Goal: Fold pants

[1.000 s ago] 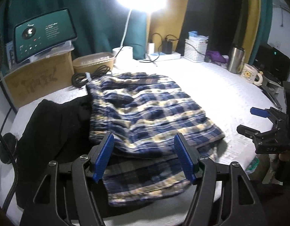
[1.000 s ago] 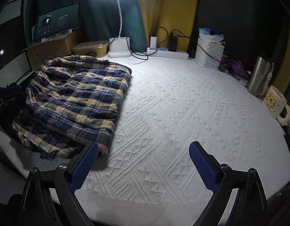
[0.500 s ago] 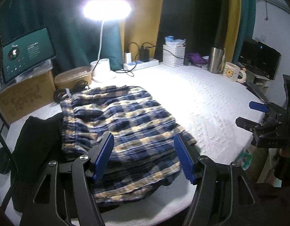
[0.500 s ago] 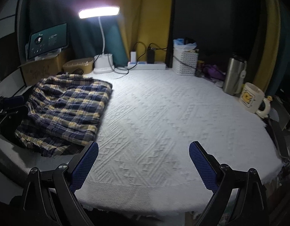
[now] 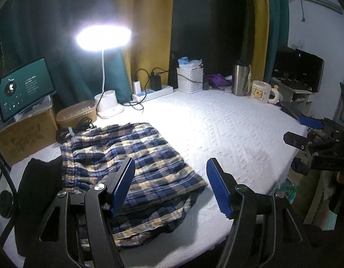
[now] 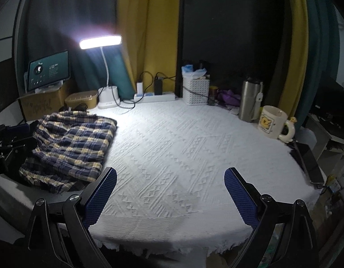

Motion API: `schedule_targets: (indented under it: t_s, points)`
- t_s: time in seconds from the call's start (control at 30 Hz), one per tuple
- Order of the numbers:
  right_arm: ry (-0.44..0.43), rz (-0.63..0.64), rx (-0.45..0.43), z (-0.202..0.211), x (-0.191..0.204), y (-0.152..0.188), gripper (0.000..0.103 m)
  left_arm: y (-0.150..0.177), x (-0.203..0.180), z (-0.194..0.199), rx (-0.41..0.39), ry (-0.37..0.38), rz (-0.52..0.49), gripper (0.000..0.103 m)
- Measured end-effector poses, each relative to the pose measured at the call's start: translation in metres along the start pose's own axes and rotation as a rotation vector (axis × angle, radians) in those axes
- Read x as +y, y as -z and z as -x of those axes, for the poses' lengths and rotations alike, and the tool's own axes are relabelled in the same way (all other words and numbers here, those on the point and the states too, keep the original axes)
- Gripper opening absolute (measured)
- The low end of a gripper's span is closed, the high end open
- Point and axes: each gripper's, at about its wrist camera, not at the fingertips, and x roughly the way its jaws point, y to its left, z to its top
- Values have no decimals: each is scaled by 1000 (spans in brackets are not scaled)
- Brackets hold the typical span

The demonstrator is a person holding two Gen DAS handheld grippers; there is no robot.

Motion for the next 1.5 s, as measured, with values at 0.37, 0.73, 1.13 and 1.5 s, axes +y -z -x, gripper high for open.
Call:
schedule_targets:
  t_s: [0.37, 0.73, 1.13, 1.5]
  points:
    - [41, -27, -75, 33, -19, -9, 98, -20, -22, 24, -105, 5, -33, 74]
    - [73, -27, -146, 65, -25, -22, 98, -42, -35, 58, -229, 36, -30, 79]
    - [87, -5, -228, 100, -17, -39, 98, -51, -29, 83, -320, 19, -12, 80]
    - [76, 15, -293, 126, -4, -53, 98, -55, -18, 100, -402, -14, 15, 80]
